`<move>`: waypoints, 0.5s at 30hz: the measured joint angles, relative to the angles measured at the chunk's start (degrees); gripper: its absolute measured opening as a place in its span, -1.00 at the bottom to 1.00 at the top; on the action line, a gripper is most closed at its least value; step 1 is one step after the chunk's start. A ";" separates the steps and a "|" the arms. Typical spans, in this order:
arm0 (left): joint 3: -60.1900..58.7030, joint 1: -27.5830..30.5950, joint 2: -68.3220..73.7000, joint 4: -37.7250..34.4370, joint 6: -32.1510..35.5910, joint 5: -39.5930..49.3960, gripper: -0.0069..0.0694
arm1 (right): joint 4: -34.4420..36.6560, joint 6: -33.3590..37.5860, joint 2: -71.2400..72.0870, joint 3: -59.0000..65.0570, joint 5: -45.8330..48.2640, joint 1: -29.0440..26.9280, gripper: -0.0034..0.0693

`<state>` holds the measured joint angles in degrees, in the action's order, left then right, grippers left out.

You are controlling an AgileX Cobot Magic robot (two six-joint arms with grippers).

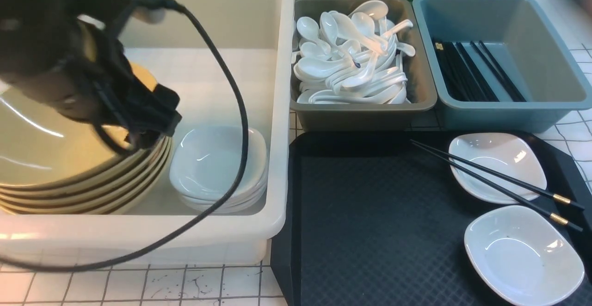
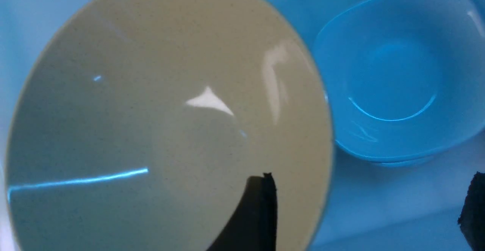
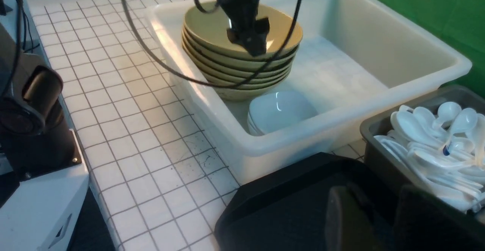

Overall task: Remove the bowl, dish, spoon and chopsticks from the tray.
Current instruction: Use the left arm to put the noodle bowl into the large storage box on the left

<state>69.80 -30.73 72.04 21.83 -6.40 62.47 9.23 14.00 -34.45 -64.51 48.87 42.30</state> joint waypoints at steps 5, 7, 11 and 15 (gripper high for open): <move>0.05 -2.25 -7.89 -4.16 -9.64 0.54 0.73 | -0.05 -1.72 -3.06 0.00 3.52 0.00 -0.35; 0.05 -2.24 -9.59 -5.72 -13.56 1.69 0.48 | -0.56 -2.48 -4.63 0.00 5.24 0.00 -0.35; -1.20 -2.24 -14.83 -11.23 -17.64 3.52 -0.53 | -6.33 -6.82 -11.59 0.00 10.24 0.00 -0.34; -5.17 -2.24 -22.36 -19.12 -16.40 -1.87 -0.79 | -10.86 -8.00 -17.96 0.00 10.91 0.00 -0.34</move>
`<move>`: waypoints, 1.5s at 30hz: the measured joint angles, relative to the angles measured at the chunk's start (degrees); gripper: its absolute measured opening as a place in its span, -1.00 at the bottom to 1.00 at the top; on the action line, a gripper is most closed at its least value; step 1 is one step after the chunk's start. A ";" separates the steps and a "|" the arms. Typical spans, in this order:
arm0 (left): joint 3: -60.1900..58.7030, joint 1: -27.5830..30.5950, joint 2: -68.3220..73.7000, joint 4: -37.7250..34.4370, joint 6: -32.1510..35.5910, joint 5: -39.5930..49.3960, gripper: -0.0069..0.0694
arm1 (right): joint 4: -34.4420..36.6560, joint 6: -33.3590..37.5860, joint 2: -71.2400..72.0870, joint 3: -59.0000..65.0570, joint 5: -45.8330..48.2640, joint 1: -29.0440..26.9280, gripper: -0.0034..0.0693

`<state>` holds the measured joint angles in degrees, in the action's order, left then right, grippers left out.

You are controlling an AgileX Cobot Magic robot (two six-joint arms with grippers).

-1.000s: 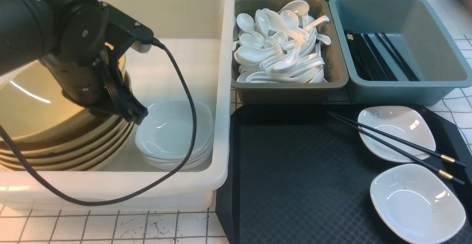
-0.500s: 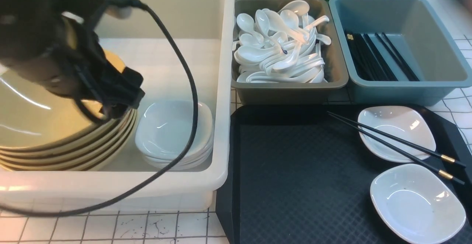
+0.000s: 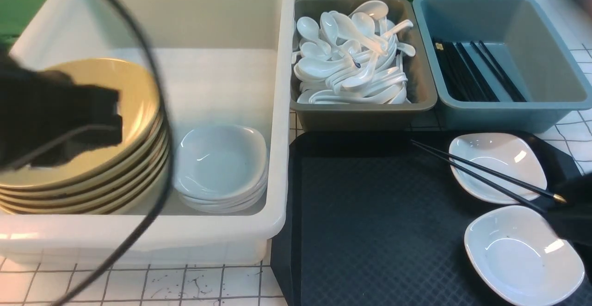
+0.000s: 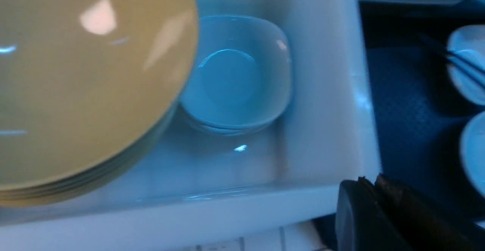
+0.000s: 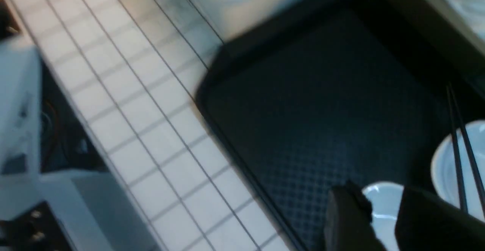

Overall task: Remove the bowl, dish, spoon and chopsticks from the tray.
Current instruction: Use the left arm to put the noodle bowl into the large storage box on the left, then use the right arm to grab the chopsticks

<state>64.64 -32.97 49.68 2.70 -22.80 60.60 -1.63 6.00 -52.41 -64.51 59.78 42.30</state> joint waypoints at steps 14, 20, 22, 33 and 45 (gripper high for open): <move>-24.86 0.00 -26.07 -36.79 32.91 -15.12 -0.82 | 1.98 15.56 -26.56 0.00 -0.78 -22.88 -0.34; -25.18 0.00 -26.59 -46.08 42.68 -17.85 -0.82 | 2.80 23.81 -29.02 0.00 -4.77 -29.50 -0.20; -25.18 0.00 -26.59 -47.30 44.23 -18.15 -0.82 | 2.99 26.15 -30.25 0.00 -6.81 -30.99 -0.09; -25.18 0.00 -26.59 -48.06 44.87 -21.14 -0.82 | 2.93 36.42 -42.13 -0.78 -19.39 -34.45 0.62; -25.18 0.00 -26.59 -48.10 43.20 -20.26 -0.82 | 2.55 37.13 -48.40 -4.29 -19.43 -34.85 0.67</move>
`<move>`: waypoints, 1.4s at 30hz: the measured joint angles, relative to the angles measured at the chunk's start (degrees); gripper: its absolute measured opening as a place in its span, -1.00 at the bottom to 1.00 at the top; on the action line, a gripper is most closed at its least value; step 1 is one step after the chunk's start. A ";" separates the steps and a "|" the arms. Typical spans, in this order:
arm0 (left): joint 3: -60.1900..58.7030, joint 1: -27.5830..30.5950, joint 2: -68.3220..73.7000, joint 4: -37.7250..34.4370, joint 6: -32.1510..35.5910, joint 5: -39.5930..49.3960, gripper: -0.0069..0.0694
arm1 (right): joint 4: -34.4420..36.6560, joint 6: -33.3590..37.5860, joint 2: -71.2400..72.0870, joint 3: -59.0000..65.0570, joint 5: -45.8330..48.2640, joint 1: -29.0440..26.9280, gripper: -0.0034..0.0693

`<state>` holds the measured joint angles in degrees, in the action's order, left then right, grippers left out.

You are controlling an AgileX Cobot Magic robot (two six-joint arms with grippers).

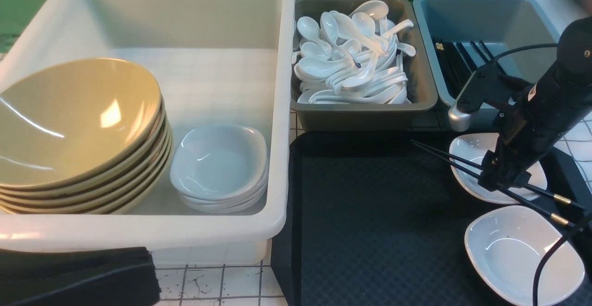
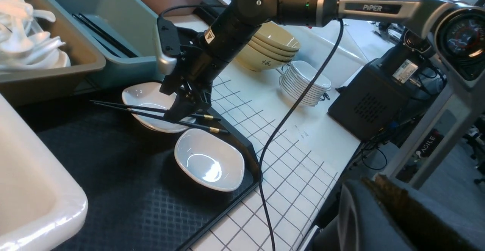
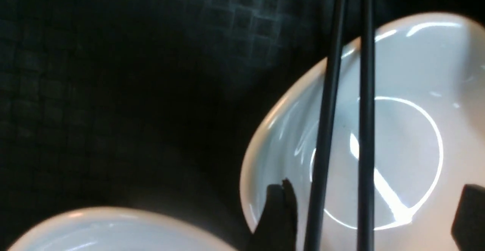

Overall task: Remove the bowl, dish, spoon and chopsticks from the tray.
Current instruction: Use the right arm to grab the chopsticks

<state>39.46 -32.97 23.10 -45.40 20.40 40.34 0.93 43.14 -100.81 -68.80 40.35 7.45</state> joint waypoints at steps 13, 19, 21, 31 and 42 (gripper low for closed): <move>0.00 0.00 0.00 0.00 -0.05 1.30 -0.82 | -0.93 0.32 -3.16 -0.18 -1.40 -2.29 0.67; 0.00 0.00 0.00 0.00 -0.05 1.30 -0.82 | -2.64 1.20 -4.73 -0.18 -2.01 -2.39 0.65; 0.00 0.00 0.00 0.00 -0.06 1.30 -0.82 | -2.71 1.73 -5.11 -0.31 -2.34 -2.40 0.62; 0.00 0.00 0.00 0.00 0.13 0.98 -0.82 | -2.77 5.95 -5.47 -0.31 -0.54 -2.40 -0.06; 0.00 0.00 0.00 0.00 2.24 0.80 -0.82 | -2.97 9.58 -0.40 -0.31 7.33 -1.56 -0.62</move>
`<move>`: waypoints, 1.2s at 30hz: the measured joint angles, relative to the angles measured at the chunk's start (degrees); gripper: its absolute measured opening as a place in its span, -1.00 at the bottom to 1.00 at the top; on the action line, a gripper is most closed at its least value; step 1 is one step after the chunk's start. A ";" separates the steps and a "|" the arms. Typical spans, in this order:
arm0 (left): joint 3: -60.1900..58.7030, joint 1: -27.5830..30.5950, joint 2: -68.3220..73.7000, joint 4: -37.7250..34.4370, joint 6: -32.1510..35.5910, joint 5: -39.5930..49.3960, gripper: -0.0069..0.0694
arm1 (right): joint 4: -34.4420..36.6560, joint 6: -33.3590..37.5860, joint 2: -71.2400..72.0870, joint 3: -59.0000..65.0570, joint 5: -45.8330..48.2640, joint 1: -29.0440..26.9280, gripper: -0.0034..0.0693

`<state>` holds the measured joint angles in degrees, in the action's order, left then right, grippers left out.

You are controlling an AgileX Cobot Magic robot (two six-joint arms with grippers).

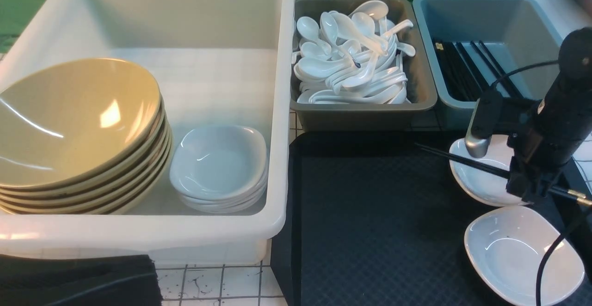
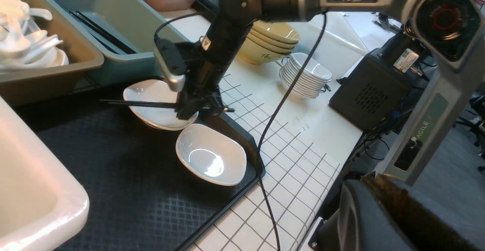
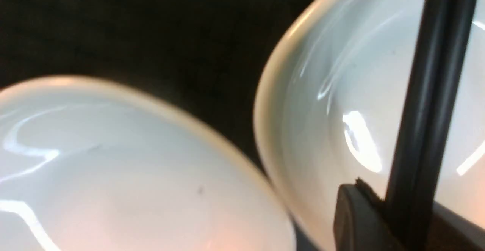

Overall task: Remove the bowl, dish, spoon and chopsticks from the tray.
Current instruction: Use the right arm to grab the chopsticks, then use the right arm to put the chopsticks into the small storage box on the right

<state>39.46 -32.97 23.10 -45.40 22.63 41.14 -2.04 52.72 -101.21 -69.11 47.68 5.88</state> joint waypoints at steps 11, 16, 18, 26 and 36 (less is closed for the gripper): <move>0.00 0.00 0.00 0.00 0.49 -2.66 -0.82 | 2.52 -13.57 15.03 -2.29 2.53 4.86 -0.62; 0.00 0.00 0.00 0.00 2.55 -8.41 -0.82 | 7.15 -23.74 8.62 -13.47 -1.07 0.76 -0.62; 0.00 0.00 0.00 -0.14 2.79 -11.47 -0.82 | 10.55 -25.31 3.80 -19.42 -1.35 -1.66 -0.62; 0.00 0.00 0.00 -0.13 3.13 -15.53 -0.82 | 21.59 -26.87 -19.55 -47.18 -2.50 -8.80 -0.62; 0.00 0.00 0.00 5.00 5.12 -17.52 -0.82 | 20.04 -33.55 -35.95 -60.08 -6.16 -10.40 -0.60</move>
<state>39.46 -32.97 23.10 -40.39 27.75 23.62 18.00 19.17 -137.16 -129.18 41.53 -4.52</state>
